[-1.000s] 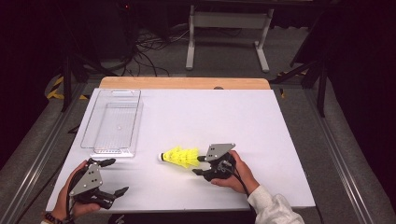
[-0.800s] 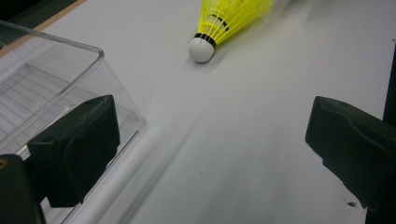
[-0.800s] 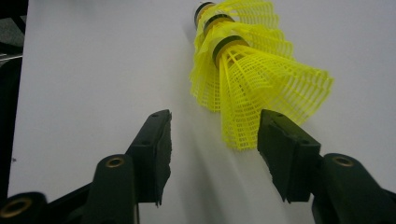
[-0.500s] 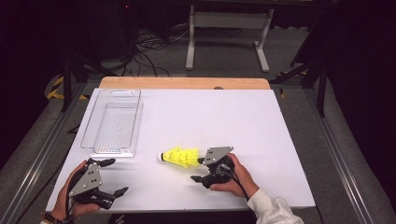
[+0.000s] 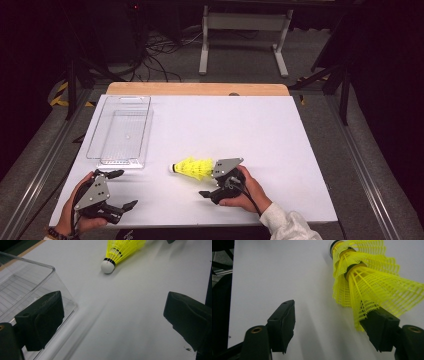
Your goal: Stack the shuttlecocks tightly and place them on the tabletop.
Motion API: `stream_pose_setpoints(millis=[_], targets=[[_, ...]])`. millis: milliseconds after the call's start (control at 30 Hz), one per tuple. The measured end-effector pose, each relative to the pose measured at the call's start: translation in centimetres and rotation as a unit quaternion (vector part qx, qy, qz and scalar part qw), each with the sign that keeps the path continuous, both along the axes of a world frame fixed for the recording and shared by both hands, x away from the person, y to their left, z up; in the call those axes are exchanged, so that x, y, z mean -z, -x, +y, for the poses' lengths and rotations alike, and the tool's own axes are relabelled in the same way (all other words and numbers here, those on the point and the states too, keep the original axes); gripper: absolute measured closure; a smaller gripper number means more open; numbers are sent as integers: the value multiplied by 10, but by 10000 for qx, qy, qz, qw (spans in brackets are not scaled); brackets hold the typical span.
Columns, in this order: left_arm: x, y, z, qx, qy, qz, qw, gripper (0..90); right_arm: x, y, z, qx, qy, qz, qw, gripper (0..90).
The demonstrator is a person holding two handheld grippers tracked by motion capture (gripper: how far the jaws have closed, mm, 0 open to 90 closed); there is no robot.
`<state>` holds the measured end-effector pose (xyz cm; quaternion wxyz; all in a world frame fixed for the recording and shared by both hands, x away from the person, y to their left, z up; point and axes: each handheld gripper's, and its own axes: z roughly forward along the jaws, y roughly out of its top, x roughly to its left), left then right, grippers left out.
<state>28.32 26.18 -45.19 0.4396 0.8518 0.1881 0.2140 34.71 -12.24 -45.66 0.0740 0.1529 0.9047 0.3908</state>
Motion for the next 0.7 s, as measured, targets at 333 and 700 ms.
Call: stream_pose_setpoints(millis=[333, 700], targets=[[1, 0, 0, -7, 17, 10, 10000, 41, 5, -1, 25, 135, 26, -8, 9999, 298], [1, -1, 0, 1, 22, 16, 10000, 41, 2, -13, 42, 742, -240, -8, 9970, 327]])
